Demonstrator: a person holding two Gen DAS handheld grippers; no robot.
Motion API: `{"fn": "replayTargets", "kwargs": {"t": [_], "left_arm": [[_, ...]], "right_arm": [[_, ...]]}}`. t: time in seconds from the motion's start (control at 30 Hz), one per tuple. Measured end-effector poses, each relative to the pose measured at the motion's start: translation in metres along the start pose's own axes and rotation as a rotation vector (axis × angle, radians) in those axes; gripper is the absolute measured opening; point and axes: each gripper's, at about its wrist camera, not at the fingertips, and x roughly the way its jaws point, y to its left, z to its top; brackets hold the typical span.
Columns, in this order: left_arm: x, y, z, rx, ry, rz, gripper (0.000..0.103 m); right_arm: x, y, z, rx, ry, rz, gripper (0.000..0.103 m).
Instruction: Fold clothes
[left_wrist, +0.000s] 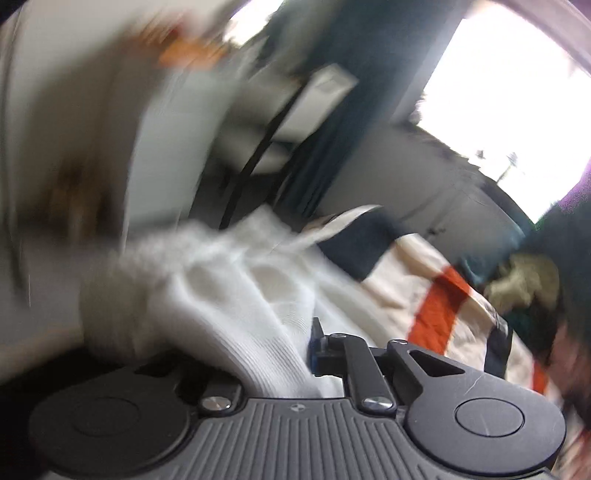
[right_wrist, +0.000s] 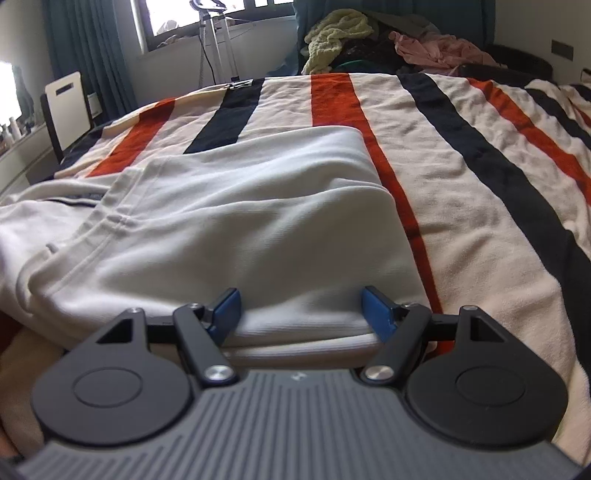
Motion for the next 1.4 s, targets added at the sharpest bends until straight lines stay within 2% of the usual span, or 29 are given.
{"fn": "replayTargets", "kwargs": {"t": [0.1, 0.23, 0.4, 0.47, 0.7, 0.83, 0.9, 1.0, 1.1, 1.3, 1.4], "left_arm": [[-0.037, -0.049, 0.000, 0.191, -0.152, -0.033, 0.011], [-0.073, -0.121, -0.013, 0.346, -0.314, -0.107, 0.010], [-0.110, -0.210, -0.055, 0.459, -0.436, -0.229, 0.010], [-0.124, -0.241, -0.081, 0.491, -0.459, -0.287, 0.010], [-0.125, -0.316, -0.206, 0.686, -0.399, -0.448, 0.010], [-0.106, -0.330, -0.265, 0.773, -0.302, -0.498, 0.010], [-0.102, -0.333, -0.285, 0.798, -0.296, -0.513, 0.010], [-0.098, -0.328, -0.295, 0.803, -0.298, -0.537, 0.013], [-0.084, -0.315, -0.293, 0.772, -0.257, -0.554, 0.014], [-0.093, -0.282, -0.288, 0.738, -0.220, -0.564, 0.016], [-0.102, -0.265, -0.275, 0.685, -0.186, -0.588, 0.016]], "right_arm": [[-0.002, 0.000, 0.000, 0.001, -0.003, 0.001, 0.075], [-0.004, -0.002, 0.002, 0.019, -0.005, 0.001, 0.073], [-0.012, -0.017, 0.008, 0.113, -0.029, 0.002, 0.073], [-0.017, -0.029, 0.011, 0.182, -0.044, 0.001, 0.073], [-0.033, -0.076, 0.017, 0.416, -0.117, -0.041, 0.073], [-0.041, -0.095, 0.018, 0.498, -0.156, -0.055, 0.073], [-0.043, -0.103, 0.018, 0.525, -0.170, -0.060, 0.073], [-0.040, -0.107, 0.017, 0.549, -0.164, -0.058, 0.075], [-0.036, -0.106, 0.016, 0.544, -0.138, -0.040, 0.075], [-0.030, -0.096, 0.009, 0.499, -0.098, -0.036, 0.075], [-0.025, -0.086, 0.008, 0.445, -0.086, -0.054, 0.075]]}}
